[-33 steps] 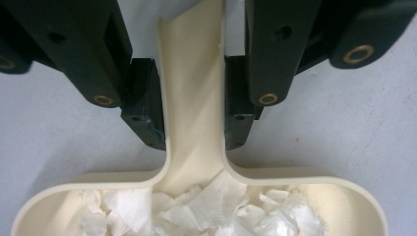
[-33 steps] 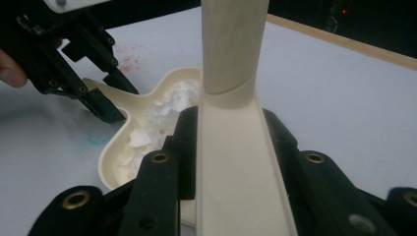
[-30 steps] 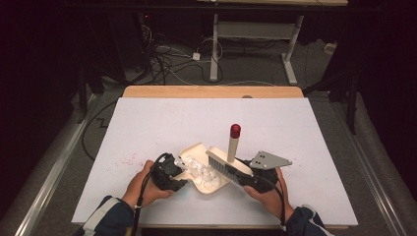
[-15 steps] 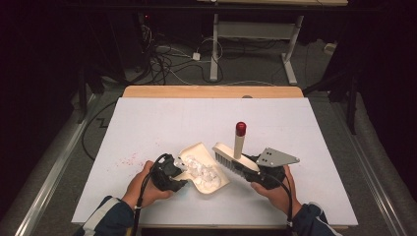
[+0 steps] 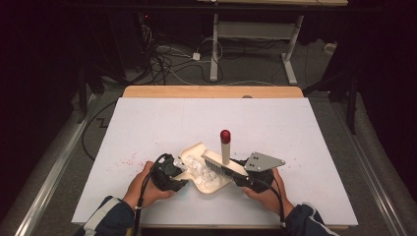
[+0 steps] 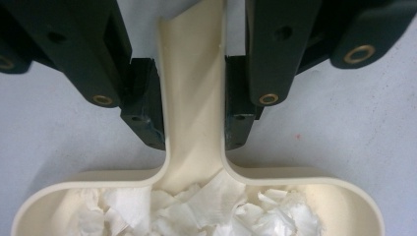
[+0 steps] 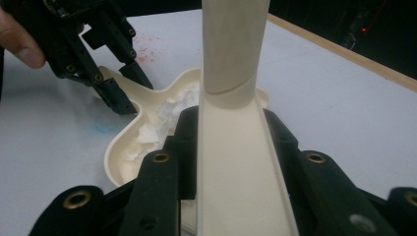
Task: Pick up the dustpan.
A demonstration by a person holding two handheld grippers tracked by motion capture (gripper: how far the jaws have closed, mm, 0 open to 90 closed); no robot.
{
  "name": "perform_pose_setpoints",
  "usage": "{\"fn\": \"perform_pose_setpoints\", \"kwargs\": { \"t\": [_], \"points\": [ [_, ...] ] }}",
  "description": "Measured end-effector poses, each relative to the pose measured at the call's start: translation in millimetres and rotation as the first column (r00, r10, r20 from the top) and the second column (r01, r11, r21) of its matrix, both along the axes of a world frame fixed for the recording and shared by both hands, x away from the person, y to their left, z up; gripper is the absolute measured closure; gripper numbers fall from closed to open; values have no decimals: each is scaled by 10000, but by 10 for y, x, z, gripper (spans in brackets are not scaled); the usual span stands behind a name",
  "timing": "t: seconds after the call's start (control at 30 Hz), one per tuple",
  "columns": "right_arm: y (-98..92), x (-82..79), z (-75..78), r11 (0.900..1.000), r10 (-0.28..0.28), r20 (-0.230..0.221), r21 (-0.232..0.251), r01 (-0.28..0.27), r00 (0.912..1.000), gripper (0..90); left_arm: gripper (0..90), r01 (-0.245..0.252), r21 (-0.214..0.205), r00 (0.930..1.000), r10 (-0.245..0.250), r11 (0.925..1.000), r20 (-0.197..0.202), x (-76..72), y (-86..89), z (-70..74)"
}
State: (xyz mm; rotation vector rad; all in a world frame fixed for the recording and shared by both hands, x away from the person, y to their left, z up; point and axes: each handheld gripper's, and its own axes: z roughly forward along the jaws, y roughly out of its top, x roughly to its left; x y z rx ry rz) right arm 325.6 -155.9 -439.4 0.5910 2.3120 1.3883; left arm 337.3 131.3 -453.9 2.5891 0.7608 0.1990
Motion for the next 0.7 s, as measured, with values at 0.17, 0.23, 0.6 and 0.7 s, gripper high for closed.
{"fn": "perform_pose_setpoints", "kwargs": {
  "t": [0.17, 0.23, 0.6, 0.7],
  "points": [
    [-90, 20, 59, 9992, -280, -21, 282, 281, 9996, 675, 634, 22, -7, 10000, -22, 10000, -43, 5, 5, -1],
    [-124, 32, 79, 9986, -355, -47, 384, 357, 9994, 675, 633, -11, -13, 10000, 11, 10000, -40, 10, 8, -5],
    [-171, 70, 68, 9980, -612, -110, 123, 613, 9981, 675, 630, -364, -215, 9993, 361, 9991, -119, 37, 59, -7],
    [-185, 75, 69, 9979, -639, -105, 130, 640, 9979, 675, 632, -472, -307, 9988, 466, 9984, -173, 51, 79, -3]
  ]
}}
